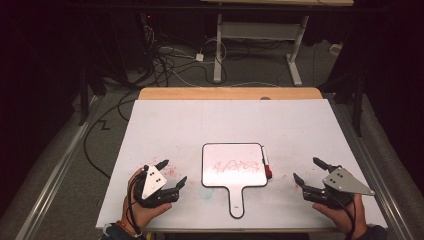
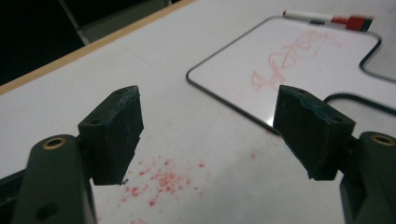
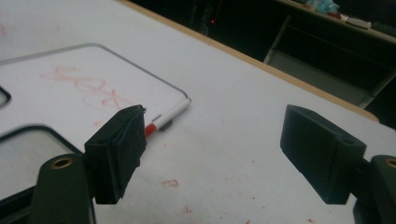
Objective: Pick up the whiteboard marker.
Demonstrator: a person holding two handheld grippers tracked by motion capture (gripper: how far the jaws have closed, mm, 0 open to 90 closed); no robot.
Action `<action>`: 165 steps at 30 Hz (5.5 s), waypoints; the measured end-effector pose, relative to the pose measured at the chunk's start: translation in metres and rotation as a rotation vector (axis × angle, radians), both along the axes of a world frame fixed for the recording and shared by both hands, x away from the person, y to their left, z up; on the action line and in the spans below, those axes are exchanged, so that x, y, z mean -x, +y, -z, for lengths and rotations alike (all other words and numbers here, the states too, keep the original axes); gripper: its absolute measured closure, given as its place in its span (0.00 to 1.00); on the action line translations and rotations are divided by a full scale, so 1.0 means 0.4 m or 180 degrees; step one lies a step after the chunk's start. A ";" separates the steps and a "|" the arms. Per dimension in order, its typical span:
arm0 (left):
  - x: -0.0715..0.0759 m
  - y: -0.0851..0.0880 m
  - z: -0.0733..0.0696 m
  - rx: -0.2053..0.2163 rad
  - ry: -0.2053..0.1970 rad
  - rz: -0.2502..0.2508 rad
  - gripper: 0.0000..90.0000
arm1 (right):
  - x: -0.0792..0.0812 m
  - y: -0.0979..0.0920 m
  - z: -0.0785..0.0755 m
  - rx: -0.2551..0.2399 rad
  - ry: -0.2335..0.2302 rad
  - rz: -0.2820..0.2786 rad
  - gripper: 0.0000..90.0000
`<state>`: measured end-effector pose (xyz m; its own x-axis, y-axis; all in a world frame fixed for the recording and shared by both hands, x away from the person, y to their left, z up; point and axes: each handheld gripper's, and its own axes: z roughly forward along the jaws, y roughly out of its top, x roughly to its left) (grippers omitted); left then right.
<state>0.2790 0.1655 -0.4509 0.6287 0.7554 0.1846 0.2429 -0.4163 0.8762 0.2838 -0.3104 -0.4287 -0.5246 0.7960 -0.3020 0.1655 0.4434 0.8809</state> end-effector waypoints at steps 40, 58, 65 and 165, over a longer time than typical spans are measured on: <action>-0.016 -0.033 0.045 -0.0372 0.0269 0.0168 0.25 | -0.368 0.149 0.063 -0.0304 0.2162 -0.0203 0.50; -0.018 -0.045 0.049 -0.0452 0.0333 0.0191 0.24 | -0.387 0.153 0.078 -0.0369 0.2365 -0.0304 0.90; -0.039 -0.054 0.028 0.0008 0.0508 0.0306 0.26 | -0.351 0.170 0.027 -0.0414 0.1952 -0.0448 0.90; -0.258 -0.521 0.029 0.0381 0.0691 0.1292 0.87 | -0.122 -0.001 -0.009 0.0051 0.0560 -0.0409 0.28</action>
